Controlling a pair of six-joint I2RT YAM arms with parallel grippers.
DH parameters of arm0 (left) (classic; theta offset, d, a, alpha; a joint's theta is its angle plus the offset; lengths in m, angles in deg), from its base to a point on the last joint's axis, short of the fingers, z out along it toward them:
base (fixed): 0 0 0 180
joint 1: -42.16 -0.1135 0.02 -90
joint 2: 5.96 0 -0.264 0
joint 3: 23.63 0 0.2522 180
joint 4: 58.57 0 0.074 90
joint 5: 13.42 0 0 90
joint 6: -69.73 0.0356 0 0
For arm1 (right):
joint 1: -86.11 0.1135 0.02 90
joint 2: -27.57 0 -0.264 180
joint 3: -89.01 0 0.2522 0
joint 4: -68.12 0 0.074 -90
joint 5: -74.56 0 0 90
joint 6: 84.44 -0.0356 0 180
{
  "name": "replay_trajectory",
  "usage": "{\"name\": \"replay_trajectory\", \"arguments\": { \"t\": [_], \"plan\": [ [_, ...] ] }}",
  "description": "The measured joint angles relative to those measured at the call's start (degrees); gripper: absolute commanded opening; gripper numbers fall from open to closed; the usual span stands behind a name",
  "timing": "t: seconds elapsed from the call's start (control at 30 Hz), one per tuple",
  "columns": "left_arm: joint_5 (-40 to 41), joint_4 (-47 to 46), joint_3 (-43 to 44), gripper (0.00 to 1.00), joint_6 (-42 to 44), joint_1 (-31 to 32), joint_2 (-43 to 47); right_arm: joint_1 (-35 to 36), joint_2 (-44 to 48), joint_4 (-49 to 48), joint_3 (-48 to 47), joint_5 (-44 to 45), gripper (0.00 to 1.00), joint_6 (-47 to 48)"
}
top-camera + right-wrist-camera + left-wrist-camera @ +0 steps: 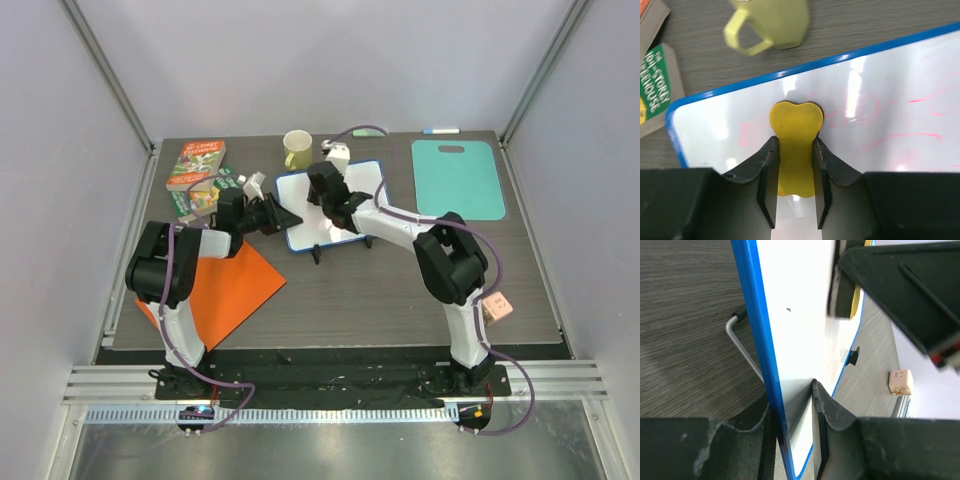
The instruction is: Erase the whiteboard
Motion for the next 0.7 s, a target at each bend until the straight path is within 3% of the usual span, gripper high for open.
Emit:
{"name": "replay_trajectory", "arguments": {
  "t": [0.3, 0.7],
  "plan": [
    [0.0, -1.5, 0.7, 0.00, 1.0, 0.8, 0.0, -8.9, 3.0, 0.7, 4.5, 0.8, 0.01, -4.9],
    [0.2, -0.7, 0.8, 0.00, 1.2, 1.0, 0.0, -7.5, 2.6, 1.5, 2.9, 0.1, 0.01, -5.2]
  ]
}}
